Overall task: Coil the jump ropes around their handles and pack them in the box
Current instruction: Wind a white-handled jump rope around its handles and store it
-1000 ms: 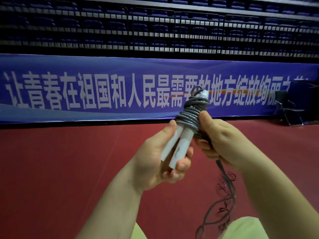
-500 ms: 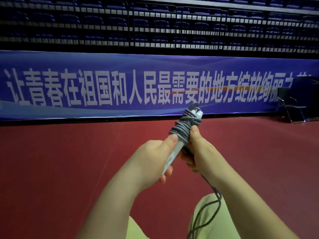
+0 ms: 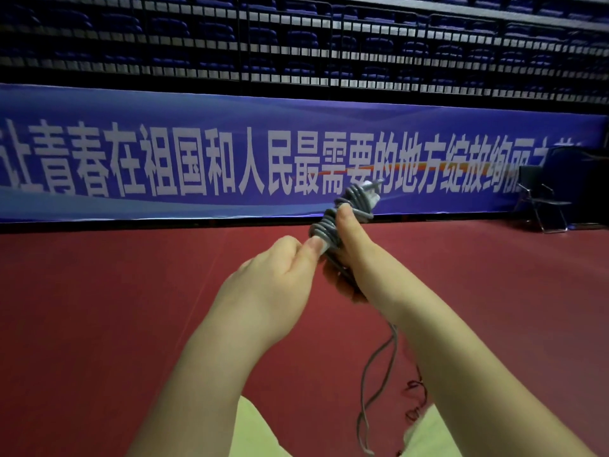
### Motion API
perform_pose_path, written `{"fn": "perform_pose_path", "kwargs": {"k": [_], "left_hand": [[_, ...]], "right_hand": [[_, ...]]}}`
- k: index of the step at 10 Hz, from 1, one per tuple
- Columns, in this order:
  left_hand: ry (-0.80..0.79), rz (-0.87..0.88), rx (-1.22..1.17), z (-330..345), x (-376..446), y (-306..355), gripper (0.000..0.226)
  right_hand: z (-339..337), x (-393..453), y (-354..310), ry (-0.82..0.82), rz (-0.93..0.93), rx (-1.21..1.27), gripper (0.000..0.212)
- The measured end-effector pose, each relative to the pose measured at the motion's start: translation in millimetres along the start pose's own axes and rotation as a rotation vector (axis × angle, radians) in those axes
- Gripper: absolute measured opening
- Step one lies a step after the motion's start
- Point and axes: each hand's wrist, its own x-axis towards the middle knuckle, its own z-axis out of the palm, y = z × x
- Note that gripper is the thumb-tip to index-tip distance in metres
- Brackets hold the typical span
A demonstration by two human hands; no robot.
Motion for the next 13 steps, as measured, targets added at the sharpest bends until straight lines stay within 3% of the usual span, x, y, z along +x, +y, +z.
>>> {"fn": "perform_pose_path", "kwargs": {"k": [1,2,5,6,7,8,9,10,11,12,13], "left_hand": [[0.033,0.019,0.102,5.2,0.1,2.0,0.045],[0.036,0.049,0.148,10.0,3.1,1.2,0.044],[-0.151,-0.050,-0.051,-1.7,2.1,-7.5,0.065],[-0.238,0.004,-0.334,-8.8,3.8,-8.5,0.081],[-0.509,-0.034,-0.822,-12.9,7.0,-12.7,0.073],[-0.940,-0.046,-1.286,5.0,14.9,-23.2,0.085],[-1.103,0.039,-1.486,17.2,13.8,-27.3,0.080],[-1.159,0.024,-1.505,25.0,14.7,-31.4,0.078],[-1.109,0.022,-1.461,23.2,13.9,-29.9,0.073],[-0.909,-0.055,-1.332,14.4,11.5,-23.0,0.055],[-0.736,-0.089,-1.095,10.7,6.5,-20.0,0.057]], "right_hand": [[0.0,-50.1,-19.6,0.067,-0.085,-0.469,0.067],[0.2,-65.0,-24.9,0.119,-0.166,-0.682,0.069],[-0.9,-66.8,-24.6,0.027,-0.289,-0.566,0.067],[-1.0,-69.2,-25.3,-0.005,-0.295,-0.447,0.078],[-7.6,-70.7,-21.9,-0.060,-0.279,-0.283,0.068],[-14.1,-73.0,-22.5,-0.205,-0.303,-0.217,0.061],[-13.4,-78.7,-26.6,-0.231,-0.329,-0.181,0.068],[-13.2,-79.9,-26.1,-0.159,-0.393,-0.327,0.079],[-17.2,-80.5,-31.7,-0.140,-0.319,-0.360,0.058],[-27.6,-75.8,-37.8,-0.092,-0.161,-0.541,0.086],[-29.9,-76.1,-38.8,-0.022,-0.111,-0.703,0.080]]}}
